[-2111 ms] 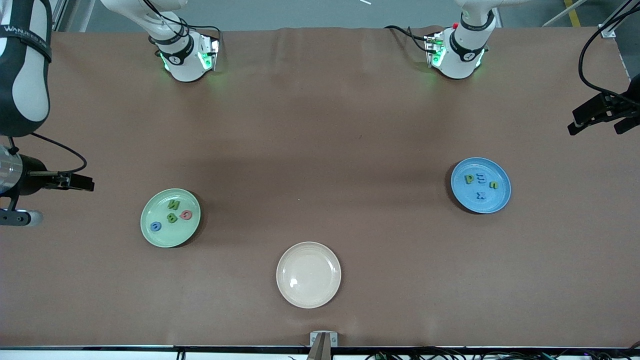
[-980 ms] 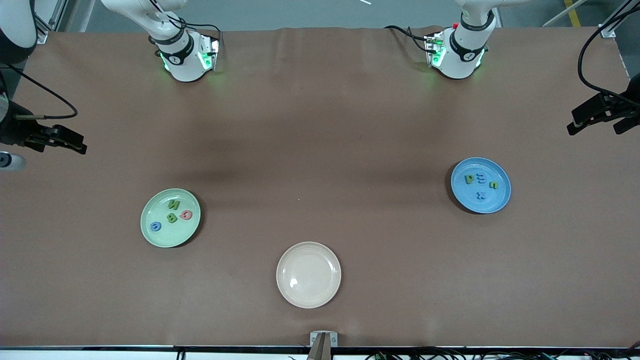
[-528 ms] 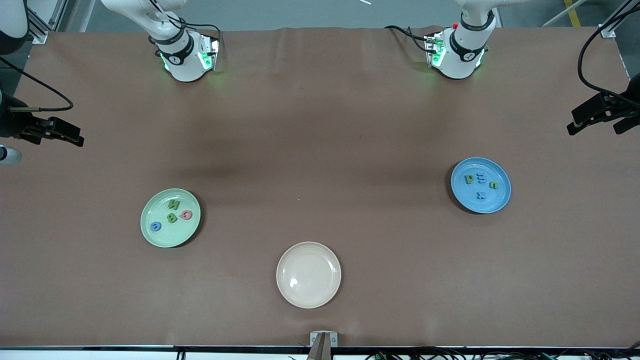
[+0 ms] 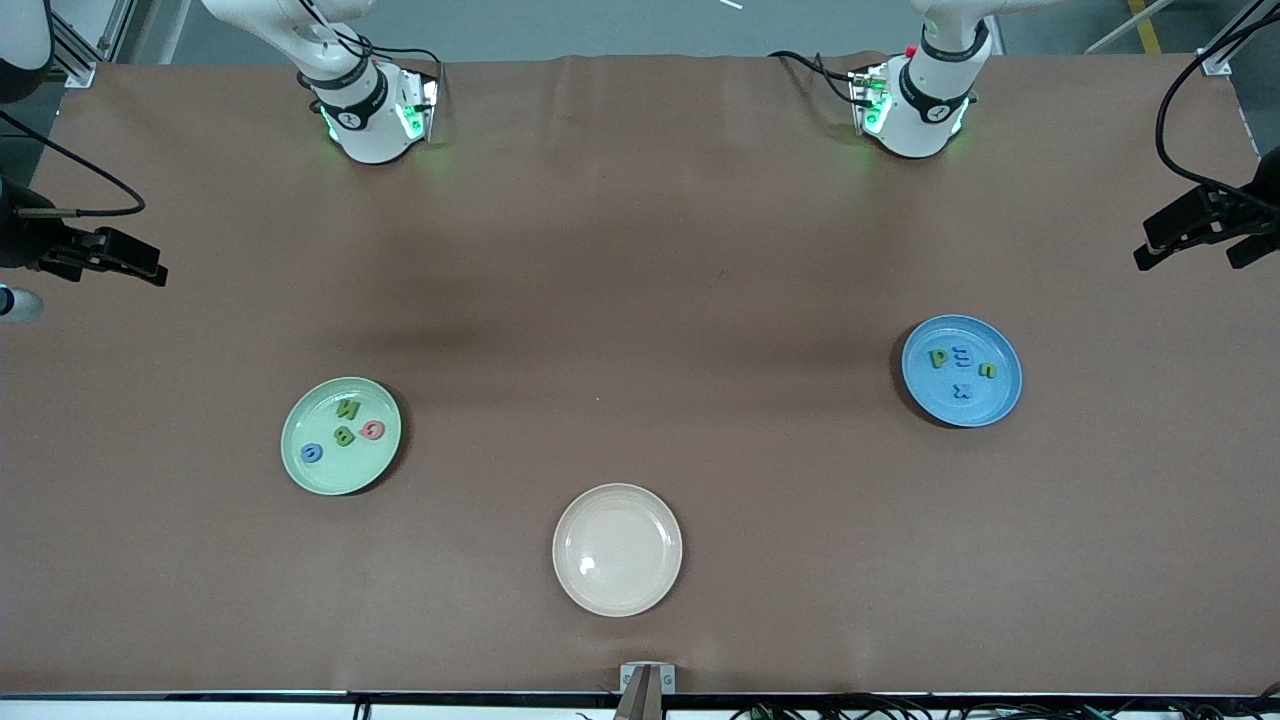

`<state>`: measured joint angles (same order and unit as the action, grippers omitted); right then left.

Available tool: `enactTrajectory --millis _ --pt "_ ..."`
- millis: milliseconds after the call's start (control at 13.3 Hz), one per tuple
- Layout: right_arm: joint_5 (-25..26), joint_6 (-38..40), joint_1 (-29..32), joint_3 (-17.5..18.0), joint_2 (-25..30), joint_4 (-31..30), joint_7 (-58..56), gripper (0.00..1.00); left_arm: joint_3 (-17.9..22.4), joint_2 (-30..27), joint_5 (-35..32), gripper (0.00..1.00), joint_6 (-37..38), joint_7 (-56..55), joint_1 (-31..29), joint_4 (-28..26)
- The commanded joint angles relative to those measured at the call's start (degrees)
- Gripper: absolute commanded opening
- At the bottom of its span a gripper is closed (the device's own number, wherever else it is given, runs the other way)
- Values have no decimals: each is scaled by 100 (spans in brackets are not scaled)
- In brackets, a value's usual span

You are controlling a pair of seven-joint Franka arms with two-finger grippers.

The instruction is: Sort upper and lower case letters into plates

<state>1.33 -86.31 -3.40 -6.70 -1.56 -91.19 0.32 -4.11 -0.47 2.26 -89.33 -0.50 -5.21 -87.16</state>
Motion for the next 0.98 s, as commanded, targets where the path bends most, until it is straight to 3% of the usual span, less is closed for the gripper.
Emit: enactTrajectory --millis 0,302,905 --pt "25 0 93 2 147 -83 -76 100 -2 47 -24 100 65 32 20 120" --pt "34 9 383 11 165 -75 -111 100 -2 38 -24 100 65 32 11 120" --pt "16 26 340 55 349 -153 -102 100 -2 29 -24 100 74 41 20 111"
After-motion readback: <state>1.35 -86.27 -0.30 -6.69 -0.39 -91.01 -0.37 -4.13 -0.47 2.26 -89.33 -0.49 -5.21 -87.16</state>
